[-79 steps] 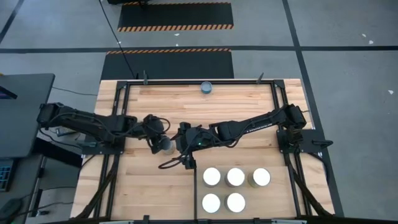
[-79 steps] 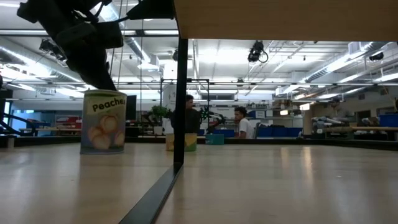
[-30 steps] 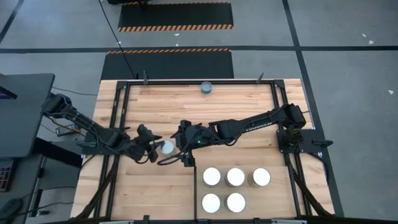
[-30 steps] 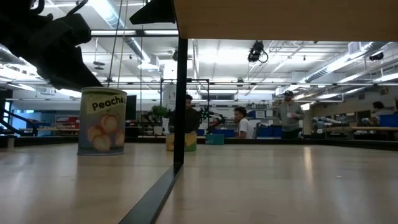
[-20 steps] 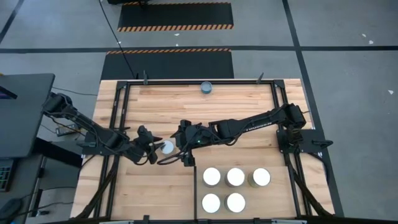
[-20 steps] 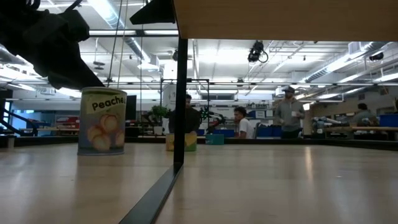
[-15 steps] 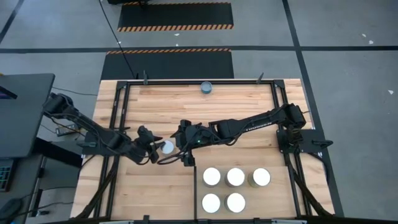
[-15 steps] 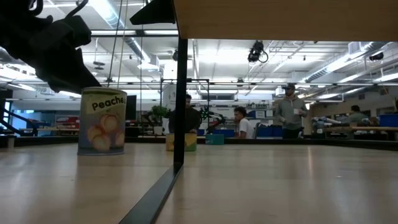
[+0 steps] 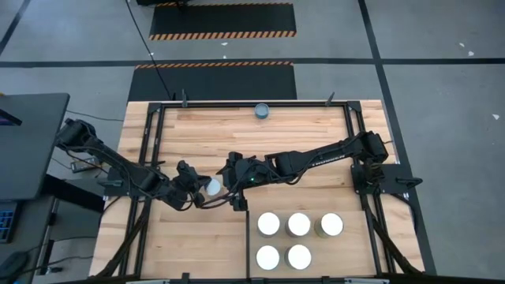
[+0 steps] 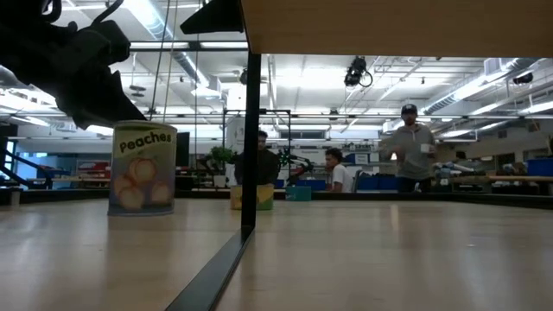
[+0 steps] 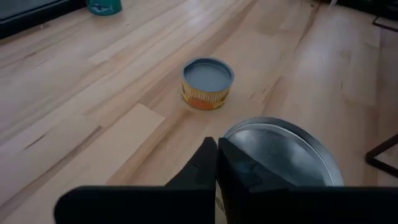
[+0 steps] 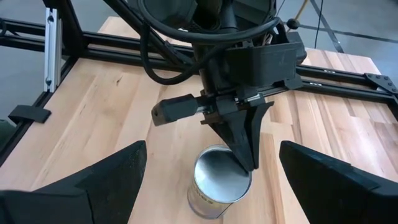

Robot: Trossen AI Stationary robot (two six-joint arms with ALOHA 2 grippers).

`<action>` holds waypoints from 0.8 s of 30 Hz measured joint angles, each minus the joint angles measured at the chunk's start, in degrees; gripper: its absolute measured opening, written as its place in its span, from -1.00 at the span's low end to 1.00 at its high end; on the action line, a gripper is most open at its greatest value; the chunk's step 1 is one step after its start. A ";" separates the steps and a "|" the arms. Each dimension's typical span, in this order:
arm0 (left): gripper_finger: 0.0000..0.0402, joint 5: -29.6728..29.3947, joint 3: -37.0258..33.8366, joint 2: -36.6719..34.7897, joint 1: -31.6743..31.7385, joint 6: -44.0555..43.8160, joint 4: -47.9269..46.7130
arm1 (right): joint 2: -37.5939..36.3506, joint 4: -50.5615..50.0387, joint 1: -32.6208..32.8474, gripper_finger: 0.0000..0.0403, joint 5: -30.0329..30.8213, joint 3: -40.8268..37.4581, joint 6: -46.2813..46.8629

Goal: Pick and place cans onto a shelf
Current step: Put the canned carrots aligned with the other canned carrots on the shelf

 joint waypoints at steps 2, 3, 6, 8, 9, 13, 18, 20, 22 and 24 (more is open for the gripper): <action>-0.96 -0.02 0.02 -0.16 0.07 0.57 -0.07 | 0.00 0.00 0.00 0.86 0.00 0.00 -0.38; -0.97 -0.02 0.02 -0.73 0.12 0.92 -0.30 | 0.00 0.00 0.00 0.86 0.02 0.00 -0.44; -0.98 0.81 -0.20 -3.16 0.72 2.72 -0.65 | 0.00 -0.10 0.00 0.86 0.30 0.00 -0.45; -0.99 1.40 -0.31 -5.54 1.11 3.75 -0.72 | 0.00 -0.28 0.00 0.86 0.86 0.02 -0.55; -0.99 1.40 -0.31 -7.00 1.31 4.53 -0.50 | 0.00 -0.29 0.00 0.86 1.63 0.02 -0.65; -1.00 2.11 -0.28 -12.36 2.32 7.29 -0.14 | -0.02 -0.59 -0.05 0.86 5.03 0.02 -1.76; -1.00 2.16 -0.22 -18.68 2.73 10.58 0.20 | -0.02 -1.10 -0.71 0.86 5.07 0.02 -2.24; -1.00 2.16 -0.22 -20.71 2.73 10.96 0.17 | -0.02 -1.11 -1.06 0.86 3.95 0.02 -2.82; -1.00 2.16 -0.22 -22.33 2.73 11.12 0.20 | -0.02 -1.09 -1.43 0.86 2.56 0.02 -3.26; -1.00 2.16 -0.22 -23.57 2.73 11.16 0.22 | -0.02 -1.09 -1.91 0.86 1.27 0.02 -3.33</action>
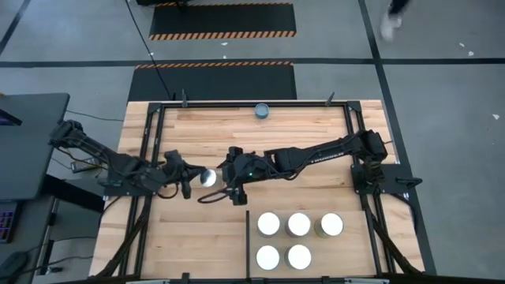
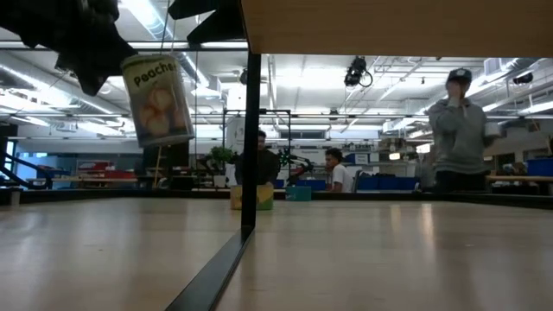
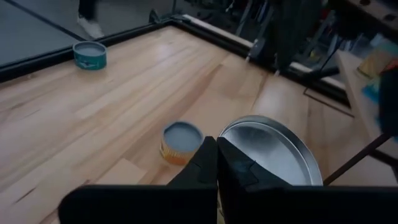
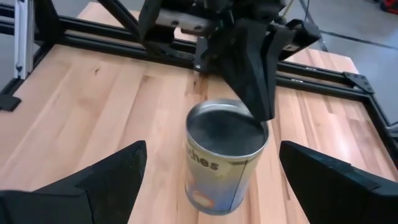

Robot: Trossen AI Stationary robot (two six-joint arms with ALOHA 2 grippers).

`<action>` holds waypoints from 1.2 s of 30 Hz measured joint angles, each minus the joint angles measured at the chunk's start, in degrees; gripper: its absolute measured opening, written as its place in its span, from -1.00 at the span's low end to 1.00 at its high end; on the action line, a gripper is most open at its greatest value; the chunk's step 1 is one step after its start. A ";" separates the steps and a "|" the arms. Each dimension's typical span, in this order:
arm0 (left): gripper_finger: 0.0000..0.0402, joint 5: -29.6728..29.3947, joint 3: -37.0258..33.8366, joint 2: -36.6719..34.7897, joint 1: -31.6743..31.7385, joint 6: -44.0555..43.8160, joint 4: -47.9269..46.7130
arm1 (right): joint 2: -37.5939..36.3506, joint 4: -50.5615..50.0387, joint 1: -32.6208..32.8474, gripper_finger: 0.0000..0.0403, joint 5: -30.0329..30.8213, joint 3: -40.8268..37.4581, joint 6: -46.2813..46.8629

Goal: Pick and place cans onto a shelf
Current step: Put the canned carrots aligned with the other canned carrots on the shelf

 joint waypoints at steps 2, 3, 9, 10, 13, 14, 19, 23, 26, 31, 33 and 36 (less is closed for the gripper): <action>-1.00 0.03 0.00 -0.83 0.00 0.00 -0.02 | -0.02 0.92 -0.49 0.86 -0.87 -0.51 0.00; -1.00 0.02 0.02 -1.18 -0.05 0.00 0.03 | -0.06 1.80 -0.75 0.87 -1.03 -1.15 0.00; -1.00 0.17 0.02 -1.30 -0.11 0.66 0.55 | -0.04 4.26 -2.41 0.96 -4.34 -4.52 2.59; -1.00 0.20 0.02 -1.27 -0.11 0.68 0.55 | -0.04 4.50 -2.69 0.97 -4.42 -5.08 2.92; -1.00 0.20 0.02 -1.24 -0.06 0.79 1.27 | 0.00 7.63 -3.45 0.97 -4.60 -6.36 3.16; -1.00 0.20 0.02 -1.24 -0.04 0.85 1.68 | -0.02 9.41 -3.72 0.98 -4.78 -6.86 2.87; -1.00 0.17 0.04 -1.22 -0.04 0.87 2.81 | 0.00 16.22 -5.03 0.98 -7.42 -10.16 1.57; -1.00 0.17 0.04 -1.22 -0.04 0.85 3.11 | -0.07 17.14 -5.63 0.98 -10.48 -11.17 1.52; -1.00 -0.15 0.07 -1.22 -0.04 0.88 4.31 | -0.07 18.93 -5.63 0.98 -11.45 -12.40 1.14; -1.00 -0.29 0.11 -1.19 -0.04 2.07 6.43 | -0.04 20.78 -5.63 0.98 -8.99 -13.29 0.09; -1.00 -0.56 0.11 -1.19 -0.04 2.09 6.84 | -0.04 21.68 -5.65 0.98 -8.96 -13.29 -0.08; -1.00 -0.91 0.11 -0.59 -0.04 2.16 8.59 | -0.04 23.41 -5.63 0.98 -9.12 -13.31 -0.42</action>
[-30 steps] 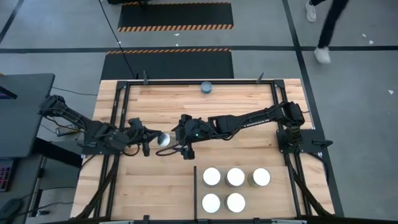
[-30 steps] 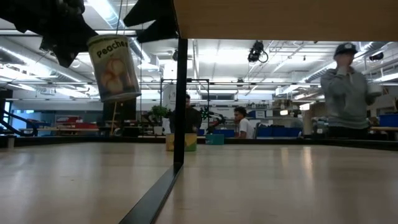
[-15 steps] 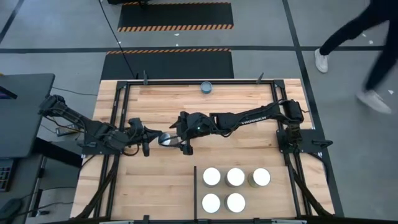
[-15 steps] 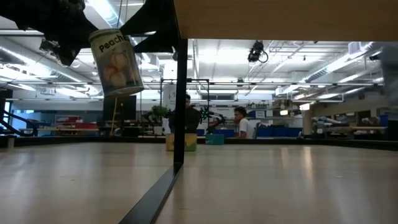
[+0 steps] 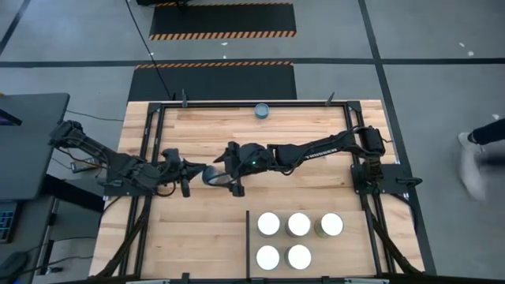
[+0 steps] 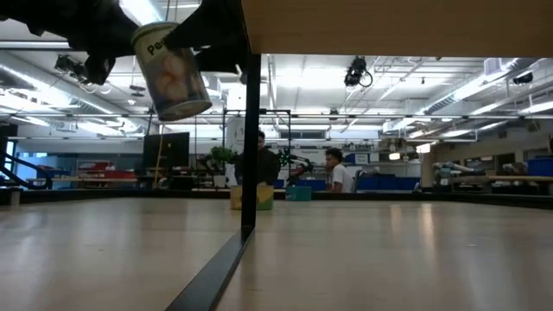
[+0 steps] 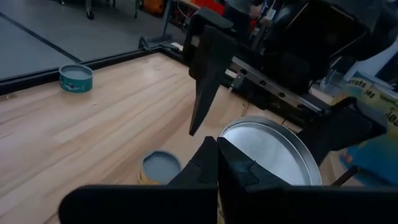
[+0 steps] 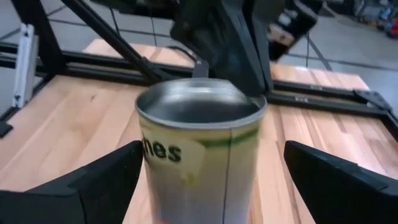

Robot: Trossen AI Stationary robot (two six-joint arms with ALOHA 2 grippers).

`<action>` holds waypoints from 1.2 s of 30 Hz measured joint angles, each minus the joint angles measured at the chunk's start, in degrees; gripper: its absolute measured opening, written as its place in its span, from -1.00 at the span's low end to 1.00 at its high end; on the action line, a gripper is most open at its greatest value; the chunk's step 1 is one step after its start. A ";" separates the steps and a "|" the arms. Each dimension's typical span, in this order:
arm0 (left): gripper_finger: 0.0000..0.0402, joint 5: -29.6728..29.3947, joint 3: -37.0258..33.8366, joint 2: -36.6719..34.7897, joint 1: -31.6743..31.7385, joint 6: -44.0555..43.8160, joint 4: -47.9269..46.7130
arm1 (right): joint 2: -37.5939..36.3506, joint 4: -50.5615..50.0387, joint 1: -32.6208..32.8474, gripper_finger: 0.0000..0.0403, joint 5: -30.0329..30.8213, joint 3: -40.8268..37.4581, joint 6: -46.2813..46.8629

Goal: Pick and place cans onto a shelf
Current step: Put the canned carrots aligned with the other canned carrots on the shelf

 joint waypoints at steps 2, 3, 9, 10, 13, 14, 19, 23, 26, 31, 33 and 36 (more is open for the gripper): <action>-1.00 -0.11 0.00 1.17 0.04 0.92 2.33 | 0.00 0.68 0.00 0.98 -1.01 0.00 -0.75; -1.00 -0.22 0.00 1.87 0.15 1.64 3.92 | 0.00 0.80 0.00 0.98 -1.44 0.00 -0.82; -1.00 0.52 0.04 7.05 1.95 5.18 13.40 | 0.00 0.50 0.04 0.97 -3.66 0.00 -0.63; -1.00 1.31 0.04 7.72 2.36 5.86 14.75 | 0.00 0.50 0.07 0.96 -3.70 0.00 -0.40; -1.00 3.15 0.02 9.48 3.43 6.26 18.06 | 0.00 0.79 0.04 0.91 -3.75 0.00 0.67; -1.00 3.50 0.02 9.82 3.74 6.42 18.32 | 0.00 0.82 0.05 0.87 -3.77 0.00 0.86; -1.00 3.79 0.02 10.35 4.25 6.36 17.67 | 0.00 0.93 0.07 0.67 -3.79 0.00 1.68; -0.99 3.78 0.02 10.35 4.24 7.56 17.42 | 0.00 1.10 0.07 0.56 -3.75 0.00 1.96; -0.94 3.80 0.02 10.35 4.24 9.26 17.42 | 0.00 1.18 0.10 0.55 -3.75 0.00 2.00; -0.72 7.32 0.00 8.77 4.10 11.73 17.47 | -0.55 0.91 0.91 0.59 -2.87 0.00 3.16; -0.57 10.04 0.00 7.10 4.04 12.01 18.05 | -1.77 0.08 1.64 0.58 -1.82 0.00 2.61; -0.30 12.24 0.00 4.48 4.02 12.72 18.14 | -3.41 -0.11 2.55 0.57 -0.73 0.00 2.46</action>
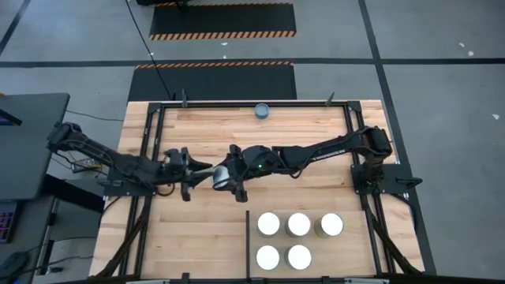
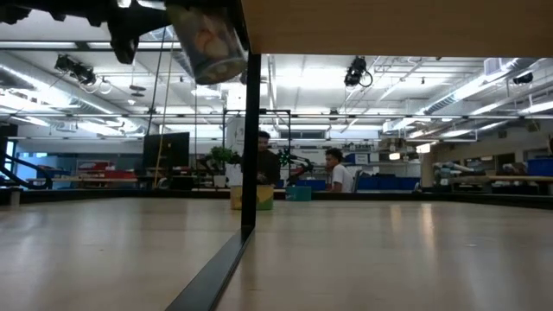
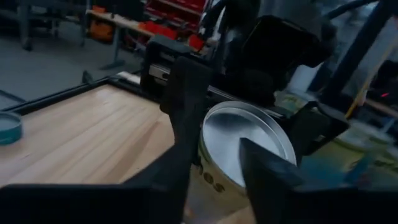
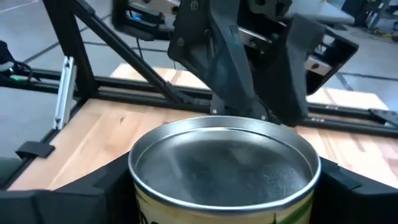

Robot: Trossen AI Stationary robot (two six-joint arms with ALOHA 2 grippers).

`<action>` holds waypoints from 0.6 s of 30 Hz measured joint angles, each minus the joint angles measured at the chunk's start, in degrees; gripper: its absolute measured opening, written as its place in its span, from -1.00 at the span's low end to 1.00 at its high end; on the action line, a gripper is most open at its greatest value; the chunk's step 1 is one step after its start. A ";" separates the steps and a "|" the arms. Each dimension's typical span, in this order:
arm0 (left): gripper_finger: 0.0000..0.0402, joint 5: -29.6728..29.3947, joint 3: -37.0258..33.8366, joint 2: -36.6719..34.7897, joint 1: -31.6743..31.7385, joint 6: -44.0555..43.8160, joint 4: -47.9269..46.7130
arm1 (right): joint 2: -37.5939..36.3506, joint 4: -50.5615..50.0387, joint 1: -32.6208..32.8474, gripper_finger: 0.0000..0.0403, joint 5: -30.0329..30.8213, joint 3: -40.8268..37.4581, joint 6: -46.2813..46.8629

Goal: Pick and place cans onto a shelf
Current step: Put the canned carrots aligned with the other canned carrots on the shelf

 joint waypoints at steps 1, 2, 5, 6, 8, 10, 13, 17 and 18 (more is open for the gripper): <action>-0.20 0.80 0.00 -0.83 0.00 0.08 0.02 | -0.51 -0.27 0.26 0.57 0.11 0.00 0.00; -0.11 1.46 0.00 -1.58 0.02 0.46 -0.04 | -1.08 -0.82 0.58 0.57 0.71 0.00 -0.02; 0.14 5.27 0.00 -3.77 0.00 3.93 -0.20 | -3.69 -2.41 1.92 0.57 4.99 0.00 -0.38; 0.20 6.87 0.00 -4.25 0.00 4.84 -0.29 | -4.81 -2.89 2.62 0.57 6.59 0.00 -0.44; 0.28 9.39 0.00 -4.53 0.00 5.46 -0.93 | -7.22 -4.42 4.37 0.57 9.18 0.00 -0.51; 0.32 10.52 0.00 -4.41 0.00 5.46 -1.31 | -9.80 -6.56 6.67 0.57 10.94 0.00 -0.52; 0.33 10.36 0.00 -4.32 0.02 5.42 -2.46 | -14.14 -8.47 11.08 0.57 13.67 0.00 -0.23; 0.30 7.94 0.00 -4.38 0.02 5.45 -2.13 | -19.55 -9.36 18.56 0.57 16.72 0.02 0.07; 0.29 7.20 0.00 -4.36 0.02 5.49 -1.79 | -20.65 -9.42 20.48 0.57 17.64 0.02 0.12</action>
